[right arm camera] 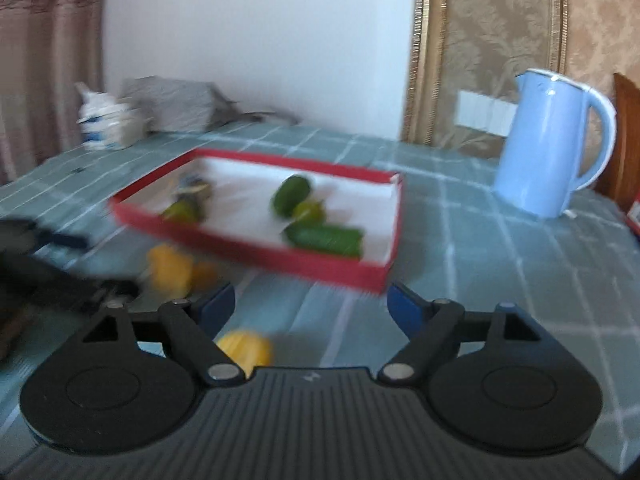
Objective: Organize fruits
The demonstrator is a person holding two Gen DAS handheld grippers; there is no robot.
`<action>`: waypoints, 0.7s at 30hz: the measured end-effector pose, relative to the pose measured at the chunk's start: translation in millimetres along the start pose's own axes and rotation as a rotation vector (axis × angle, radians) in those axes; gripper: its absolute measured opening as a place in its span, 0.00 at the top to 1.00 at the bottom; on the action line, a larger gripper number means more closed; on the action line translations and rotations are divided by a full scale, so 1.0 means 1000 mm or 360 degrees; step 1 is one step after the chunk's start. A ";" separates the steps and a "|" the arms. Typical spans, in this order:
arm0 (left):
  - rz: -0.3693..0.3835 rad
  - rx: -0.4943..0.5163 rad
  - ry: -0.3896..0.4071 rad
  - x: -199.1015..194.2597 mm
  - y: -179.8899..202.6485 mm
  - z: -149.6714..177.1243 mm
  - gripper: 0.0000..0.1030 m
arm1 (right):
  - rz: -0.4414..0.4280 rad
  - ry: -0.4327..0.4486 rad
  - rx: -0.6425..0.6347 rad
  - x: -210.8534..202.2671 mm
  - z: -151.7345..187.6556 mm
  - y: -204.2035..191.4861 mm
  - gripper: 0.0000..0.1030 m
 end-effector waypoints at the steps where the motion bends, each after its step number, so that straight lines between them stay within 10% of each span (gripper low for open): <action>1: 0.0000 0.0000 0.0000 0.000 0.000 0.000 0.00 | -0.0010 -0.0012 -0.0025 -0.004 0.006 -0.005 0.20; 6: 0.0000 0.0000 0.0000 0.000 0.000 0.000 0.00 | -0.0016 -0.0068 -0.0082 0.004 0.025 -0.027 0.27; 10: 0.0000 0.0000 0.0000 0.000 0.000 0.000 0.00 | -0.0109 -0.0102 0.0012 0.012 0.032 -0.036 0.59; 21: 0.0000 0.0000 0.0000 0.000 0.000 0.000 0.00 | 0.0060 0.0043 -0.0268 0.004 0.025 -0.054 0.64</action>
Point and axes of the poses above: each gripper's, at about its wrist camera, not at the fingertips, and x roughly the way its jaws point, y to its right, z to its underside, the point moved 9 cm from there along x, roughly the way its jaws point, and after that the axes turned 3 degrees about z, right-handed, at the moved point
